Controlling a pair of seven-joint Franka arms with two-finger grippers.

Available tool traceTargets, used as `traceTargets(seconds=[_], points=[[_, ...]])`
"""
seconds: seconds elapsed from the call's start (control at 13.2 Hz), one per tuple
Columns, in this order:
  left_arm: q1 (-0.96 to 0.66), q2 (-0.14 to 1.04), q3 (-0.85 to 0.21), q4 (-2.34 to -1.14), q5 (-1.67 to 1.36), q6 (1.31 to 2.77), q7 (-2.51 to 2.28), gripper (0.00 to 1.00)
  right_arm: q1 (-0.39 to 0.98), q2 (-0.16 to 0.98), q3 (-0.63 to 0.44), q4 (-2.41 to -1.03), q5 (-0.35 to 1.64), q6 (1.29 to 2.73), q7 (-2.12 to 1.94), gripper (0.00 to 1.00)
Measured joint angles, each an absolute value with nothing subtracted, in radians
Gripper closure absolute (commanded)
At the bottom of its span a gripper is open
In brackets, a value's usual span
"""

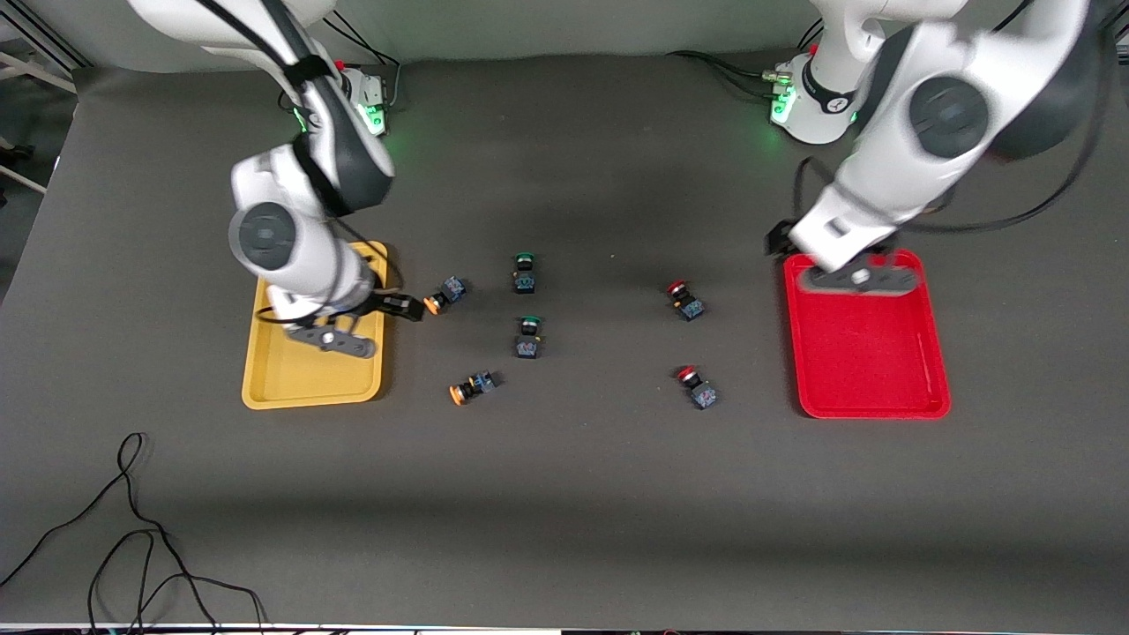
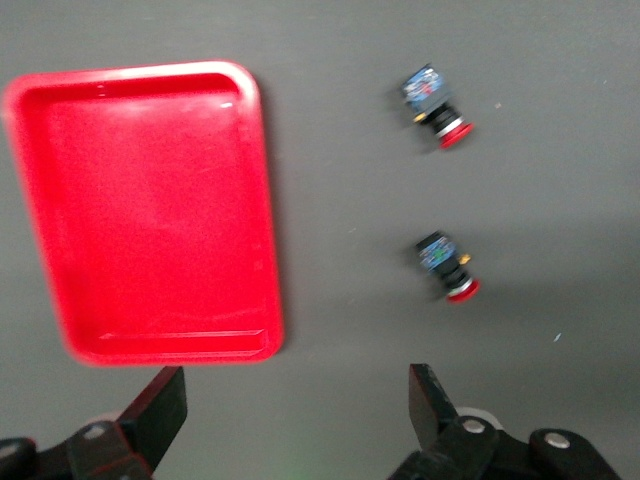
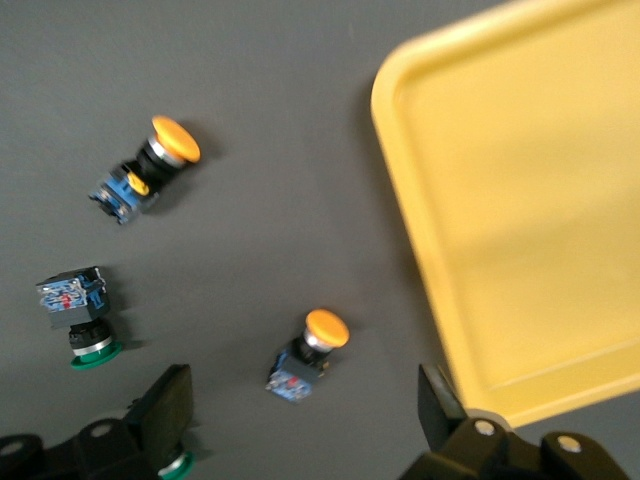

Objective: Place red and yellow buttons in trays
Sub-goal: 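Reach the right gripper to a yellow button while the left gripper reaches a red button, then close the right gripper on the yellow button while the left gripper grasps the red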

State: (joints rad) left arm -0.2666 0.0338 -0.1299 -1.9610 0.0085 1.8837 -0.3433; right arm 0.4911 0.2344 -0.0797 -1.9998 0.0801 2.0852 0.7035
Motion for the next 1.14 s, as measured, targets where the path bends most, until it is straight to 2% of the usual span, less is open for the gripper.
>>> traceTargets(seconds=[0.23, 0.53, 0.76, 1.06, 1.14], points=[[-0.348, 0.193, -0.130, -1.970, 0.009, 2.044, -0.485, 0.02, 0.528, 0.283, -0.080, -2.053, 0.081, 2.172, 0.849, 0.00], [-0.455, 0.361, -0.130, -2.004, 0.014, 2.238, -0.665, 0.03, 0.580, 0.309, -0.080, -2.207, 0.081, 2.364, 0.978, 0.00], [-0.468, 0.373, -0.128, -2.082, 0.015, 2.341, -0.684, 0.04, 0.635, 0.346, -0.080, -2.238, 0.081, 2.426, 1.078, 0.02], [-0.478, 0.369, -0.126, -2.192, 0.015, 2.461, -0.732, 0.06, 0.664, 0.379, -0.081, -2.239, 0.081, 2.451, 1.120, 0.15], [-0.488, 0.369, -0.127, -2.202, 0.016, 2.475, -0.748, 0.07, 0.663, 0.384, -0.084, -2.242, 0.081, 2.467, 1.120, 0.22]])
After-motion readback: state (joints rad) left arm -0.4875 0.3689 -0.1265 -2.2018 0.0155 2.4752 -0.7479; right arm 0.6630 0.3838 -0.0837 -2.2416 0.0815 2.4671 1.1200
